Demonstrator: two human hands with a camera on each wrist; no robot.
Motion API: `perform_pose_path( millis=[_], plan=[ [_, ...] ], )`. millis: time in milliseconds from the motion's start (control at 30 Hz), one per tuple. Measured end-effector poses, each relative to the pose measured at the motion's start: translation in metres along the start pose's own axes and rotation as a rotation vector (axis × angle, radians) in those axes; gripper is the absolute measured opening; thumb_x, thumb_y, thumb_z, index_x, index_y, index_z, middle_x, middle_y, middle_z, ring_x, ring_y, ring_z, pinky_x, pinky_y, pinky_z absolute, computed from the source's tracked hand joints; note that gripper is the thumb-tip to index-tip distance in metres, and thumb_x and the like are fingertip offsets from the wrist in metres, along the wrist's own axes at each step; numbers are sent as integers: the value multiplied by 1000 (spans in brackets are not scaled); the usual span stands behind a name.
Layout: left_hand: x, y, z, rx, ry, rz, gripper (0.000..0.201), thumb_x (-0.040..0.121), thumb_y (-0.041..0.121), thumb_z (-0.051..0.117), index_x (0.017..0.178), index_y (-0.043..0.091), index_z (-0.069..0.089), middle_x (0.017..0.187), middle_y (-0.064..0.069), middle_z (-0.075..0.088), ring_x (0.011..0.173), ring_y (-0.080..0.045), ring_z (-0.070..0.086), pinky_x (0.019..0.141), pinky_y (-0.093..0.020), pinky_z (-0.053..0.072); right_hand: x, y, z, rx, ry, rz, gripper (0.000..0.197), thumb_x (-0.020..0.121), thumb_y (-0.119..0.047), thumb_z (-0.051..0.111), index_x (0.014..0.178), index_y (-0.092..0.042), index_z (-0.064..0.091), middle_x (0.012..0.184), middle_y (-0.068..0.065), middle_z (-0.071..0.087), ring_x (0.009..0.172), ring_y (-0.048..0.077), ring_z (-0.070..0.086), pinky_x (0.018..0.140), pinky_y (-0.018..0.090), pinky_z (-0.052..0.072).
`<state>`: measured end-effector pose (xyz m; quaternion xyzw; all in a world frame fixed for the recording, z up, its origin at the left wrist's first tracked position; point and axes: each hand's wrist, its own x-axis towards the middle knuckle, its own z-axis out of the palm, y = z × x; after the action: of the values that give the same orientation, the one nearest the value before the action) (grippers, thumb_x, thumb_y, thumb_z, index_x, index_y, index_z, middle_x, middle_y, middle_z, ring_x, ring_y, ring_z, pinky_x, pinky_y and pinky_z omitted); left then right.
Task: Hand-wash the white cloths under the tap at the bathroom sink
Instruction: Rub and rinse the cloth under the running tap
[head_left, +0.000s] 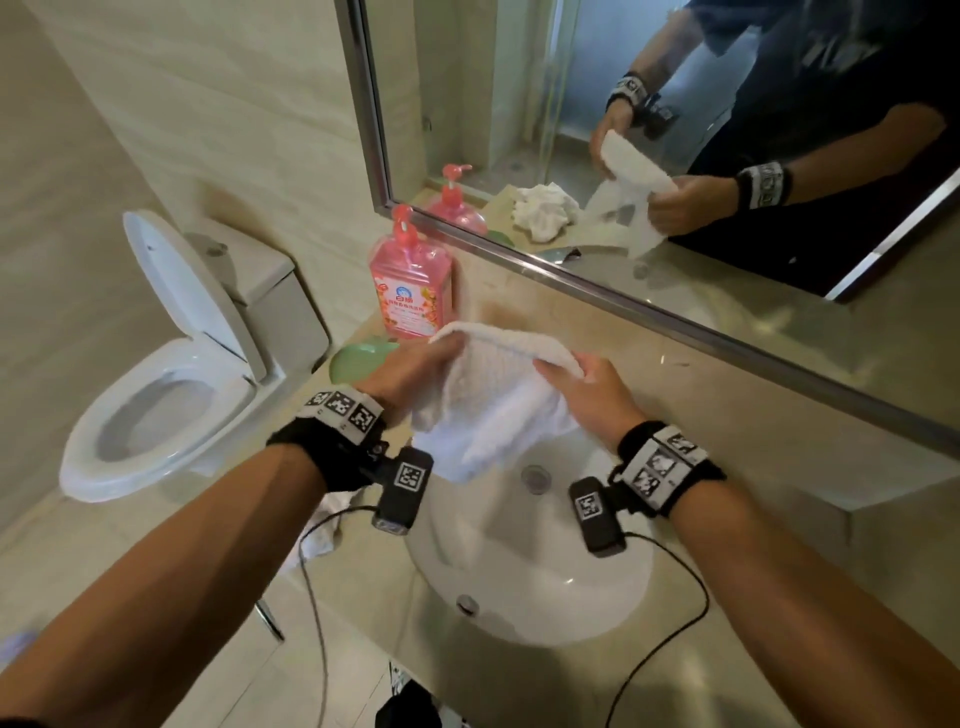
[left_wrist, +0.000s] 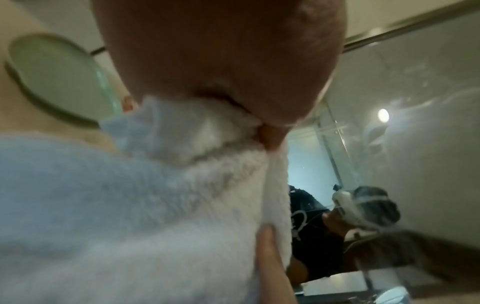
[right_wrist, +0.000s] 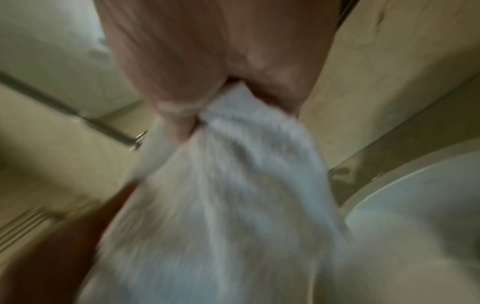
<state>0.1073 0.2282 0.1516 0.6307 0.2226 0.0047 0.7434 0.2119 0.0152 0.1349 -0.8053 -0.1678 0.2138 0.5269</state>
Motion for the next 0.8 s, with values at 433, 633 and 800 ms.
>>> perform_pose_path(
  millis=[433, 633, 800],
  plan=[
    [0, 11, 48, -14, 160, 76, 27, 96, 34, 51, 86, 13, 66, 101, -16, 71, 98, -34, 68, 94, -51, 54, 4, -45, 81, 1, 182, -113, 45, 101, -53, 45, 82, -19, 68, 69, -6, 70, 63, 7, 68, 50, 16, 49],
    [-12, 7, 34, 211, -73, 106, 15, 88, 34, 62, 97, 26, 70, 94, 5, 73, 92, -13, 68, 92, -30, 54, 20, -38, 44, -196, 72, -49, 53, 100, -50, 50, 95, -2, 70, 92, 13, 72, 86, 26, 68, 77, 39, 55],
    [-6, 0, -18, 1231, -226, 24, 40, 83, 40, 73, 117, 21, 64, 110, 3, 67, 103, -20, 60, 93, -32, 45, 14, -33, 14, -372, -264, -235, 37, 85, -47, 73, 107, -18, 67, 97, -3, 70, 88, 14, 65, 75, 31, 50]
  ],
)
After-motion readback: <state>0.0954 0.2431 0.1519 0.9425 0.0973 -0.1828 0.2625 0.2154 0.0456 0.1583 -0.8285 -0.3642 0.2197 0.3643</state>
